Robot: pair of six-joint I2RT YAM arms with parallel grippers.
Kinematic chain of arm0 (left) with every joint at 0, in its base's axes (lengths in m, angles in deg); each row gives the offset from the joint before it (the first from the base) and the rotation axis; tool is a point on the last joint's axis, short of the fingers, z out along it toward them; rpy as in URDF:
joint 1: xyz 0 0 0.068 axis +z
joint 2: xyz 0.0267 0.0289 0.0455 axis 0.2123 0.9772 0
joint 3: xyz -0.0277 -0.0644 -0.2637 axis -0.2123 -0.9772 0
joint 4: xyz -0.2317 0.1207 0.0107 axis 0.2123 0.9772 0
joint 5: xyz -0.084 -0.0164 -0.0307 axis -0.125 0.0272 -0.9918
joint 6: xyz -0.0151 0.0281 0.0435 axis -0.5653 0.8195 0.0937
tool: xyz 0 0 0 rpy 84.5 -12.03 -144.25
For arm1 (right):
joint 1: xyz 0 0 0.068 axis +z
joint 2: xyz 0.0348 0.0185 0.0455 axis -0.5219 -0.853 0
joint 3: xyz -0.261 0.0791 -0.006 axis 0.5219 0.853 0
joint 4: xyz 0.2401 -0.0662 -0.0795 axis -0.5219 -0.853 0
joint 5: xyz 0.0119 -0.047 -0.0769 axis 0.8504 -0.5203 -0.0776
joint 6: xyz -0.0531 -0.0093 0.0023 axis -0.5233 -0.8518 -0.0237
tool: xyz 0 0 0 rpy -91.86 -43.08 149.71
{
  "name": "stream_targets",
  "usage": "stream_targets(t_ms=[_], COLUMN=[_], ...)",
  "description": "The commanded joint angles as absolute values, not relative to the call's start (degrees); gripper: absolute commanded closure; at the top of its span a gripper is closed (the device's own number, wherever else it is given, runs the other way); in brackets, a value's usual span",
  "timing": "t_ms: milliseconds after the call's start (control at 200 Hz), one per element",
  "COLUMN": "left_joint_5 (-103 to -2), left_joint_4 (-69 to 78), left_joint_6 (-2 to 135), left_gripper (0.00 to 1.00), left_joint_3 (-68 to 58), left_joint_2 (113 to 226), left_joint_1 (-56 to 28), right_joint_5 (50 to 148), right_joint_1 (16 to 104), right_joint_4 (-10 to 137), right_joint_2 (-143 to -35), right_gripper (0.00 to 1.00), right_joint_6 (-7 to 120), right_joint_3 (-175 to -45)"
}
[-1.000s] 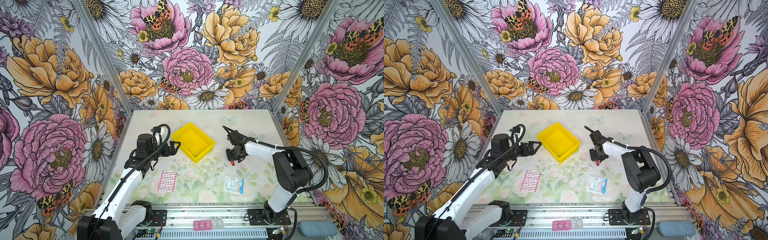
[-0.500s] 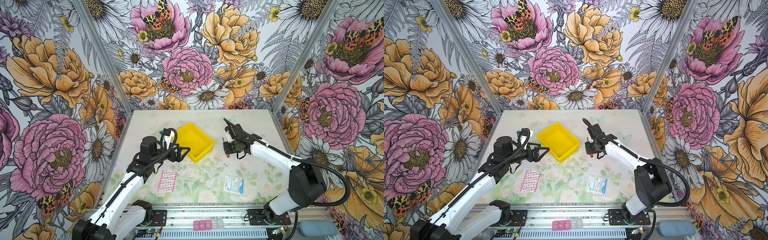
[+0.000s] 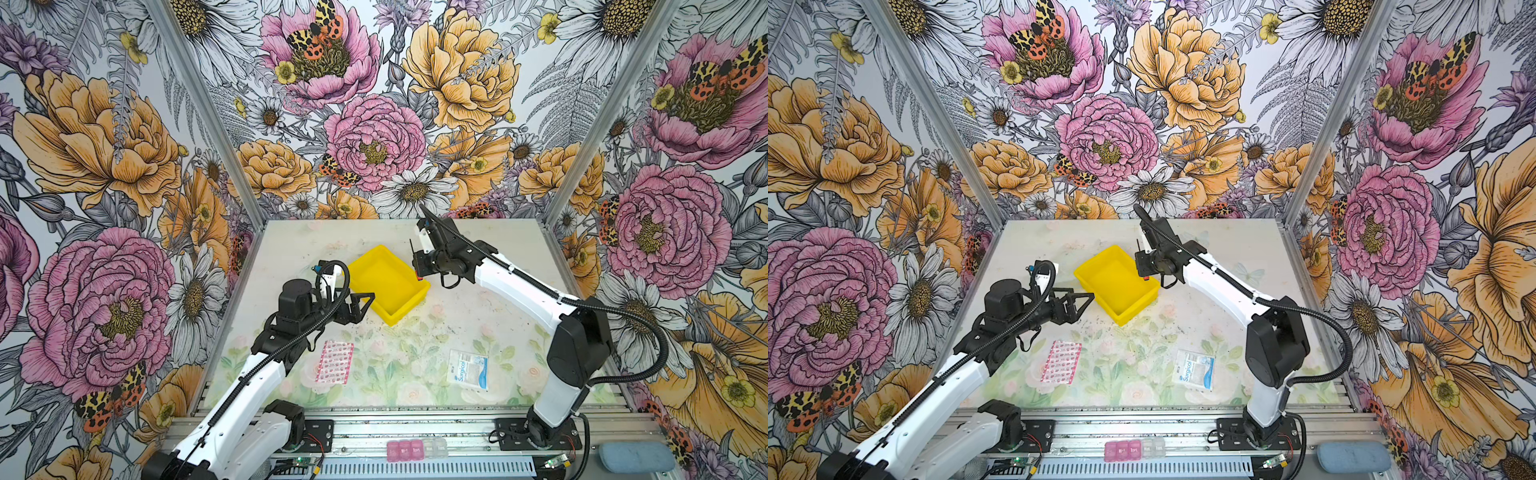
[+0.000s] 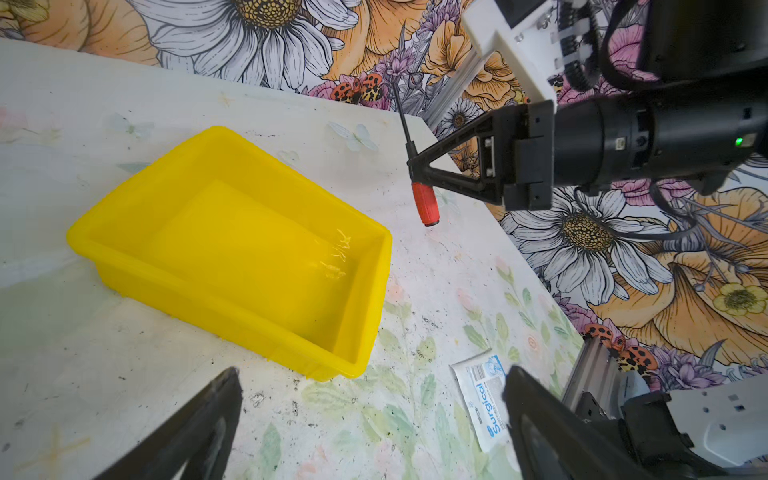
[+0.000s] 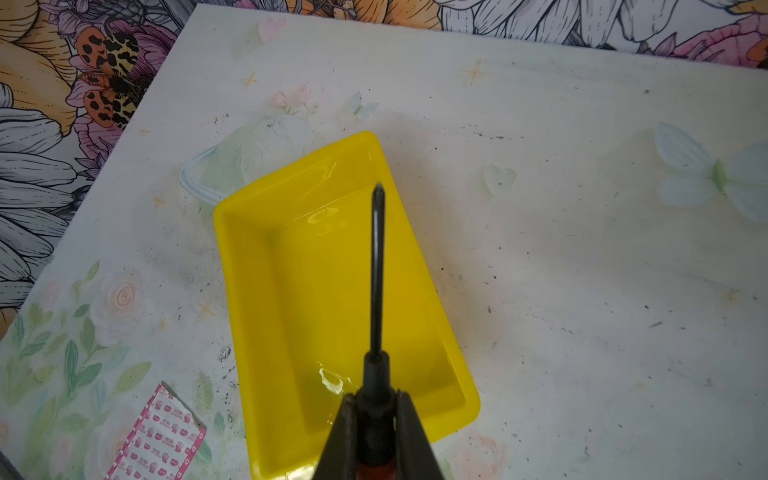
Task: Put the screwdriver in the bin
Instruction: 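Lift the screwdriver with the right gripper and carry it over the yellow bin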
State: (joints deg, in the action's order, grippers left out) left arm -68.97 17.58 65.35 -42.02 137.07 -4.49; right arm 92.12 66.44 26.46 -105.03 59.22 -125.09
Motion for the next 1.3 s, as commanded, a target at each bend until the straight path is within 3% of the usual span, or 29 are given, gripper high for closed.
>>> stream_targets(t_ms=[0, 636, 1296], left_joint_5=[-64.8, -60.9, -56.0], left_joint_4=[18.2, 19.4, 22.6], left_joint_6=[66.2, 66.0, 68.5], left_gripper=[0.01, 0.01, 0.01], left_joint_3=[-42.0, -42.0, -40.8], left_joint_2=[136.4, 136.8, 137.7], left_joint_1=[-4.2, -4.0, -4.0], right_joint_5=[93.4, 95.3, 93.6], right_joint_1=[67.9, 71.2, 71.4], right_joint_4=[26.6, 26.5, 26.6], right_joint_2=[-109.5, -128.4, -133.5], right_gripper=[1.00, 1.00, 1.00], right_joint_6=[59.6, 57.9, 58.9], right_joint_3=[-130.7, -145.6, -142.3])
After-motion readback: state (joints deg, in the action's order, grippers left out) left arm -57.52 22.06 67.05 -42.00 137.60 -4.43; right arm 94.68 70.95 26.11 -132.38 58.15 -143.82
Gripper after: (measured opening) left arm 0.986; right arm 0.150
